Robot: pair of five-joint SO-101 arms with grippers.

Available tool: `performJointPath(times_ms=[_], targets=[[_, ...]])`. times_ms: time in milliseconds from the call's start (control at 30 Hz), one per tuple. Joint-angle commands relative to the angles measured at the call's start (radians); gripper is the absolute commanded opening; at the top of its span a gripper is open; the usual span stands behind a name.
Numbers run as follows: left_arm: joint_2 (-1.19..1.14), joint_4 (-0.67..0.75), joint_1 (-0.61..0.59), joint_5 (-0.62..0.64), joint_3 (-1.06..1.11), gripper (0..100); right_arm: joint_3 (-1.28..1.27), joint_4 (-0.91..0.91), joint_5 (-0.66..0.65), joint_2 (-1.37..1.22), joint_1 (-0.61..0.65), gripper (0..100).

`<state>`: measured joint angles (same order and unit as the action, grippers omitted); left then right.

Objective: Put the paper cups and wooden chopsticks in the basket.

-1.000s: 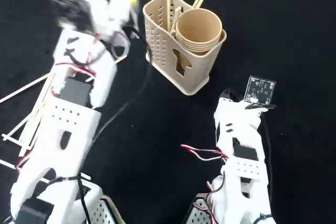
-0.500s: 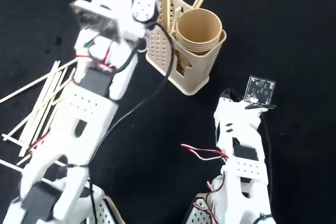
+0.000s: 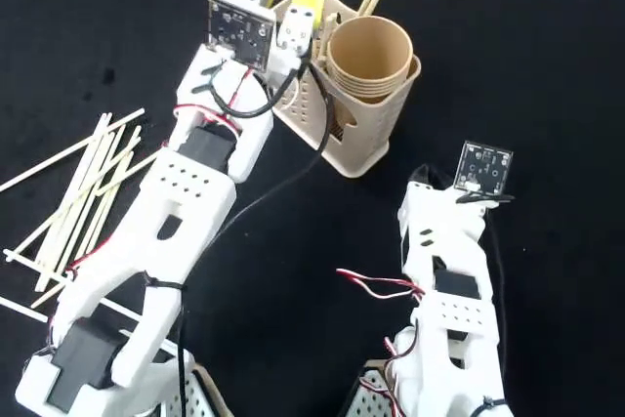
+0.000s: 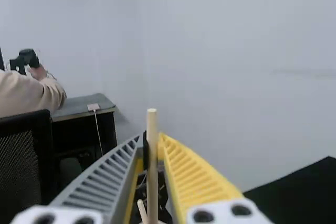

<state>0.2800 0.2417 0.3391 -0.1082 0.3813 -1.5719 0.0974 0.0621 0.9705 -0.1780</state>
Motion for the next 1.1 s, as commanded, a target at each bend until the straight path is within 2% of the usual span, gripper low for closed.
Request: performJointPath(times_ms=[0,100,200,300,500,633,733,900,967,1067], targets=[[0.077,0.009,0.001,-0.002,0.062,5,0.004,-0.021,-0.003,0.022,0.035,1.3],[0.123,-0.072,-0.001,0.084,0.094,12,-0.007,-0.021,-0.005,0.022,0.054,1.3],[0.169,-0.245,-0.021,0.193,0.053,13,-0.008,-0.021,-0.005,0.022,0.055,1.3],[0.186,-0.396,-0.041,0.252,-0.042,13,-0.008,-0.021,-0.005,0.022,0.055,1.3],[0.199,-0.606,-0.094,0.301,-0.197,13,-0.008,-0.021,-0.005,0.022,0.055,1.3],[0.199,-0.829,-0.173,0.301,-0.320,13,-0.008,-0.020,-0.005,0.022,0.054,1.3],[0.198,-1.031,-0.269,0.288,-0.414,13,-0.008,-0.020,-0.005,0.022,0.054,1.3],[0.186,-1.353,-0.461,0.140,-0.499,25,-0.008,-0.020,-0.005,0.022,0.055,1.3],[0.186,-1.447,-0.509,0.091,-0.473,28,-0.008,-0.020,-0.005,0.022,0.055,1.3],[0.186,-1.514,-0.550,-0.046,-0.372,31,-0.008,-0.018,-0.005,0.022,0.055,1.3]])
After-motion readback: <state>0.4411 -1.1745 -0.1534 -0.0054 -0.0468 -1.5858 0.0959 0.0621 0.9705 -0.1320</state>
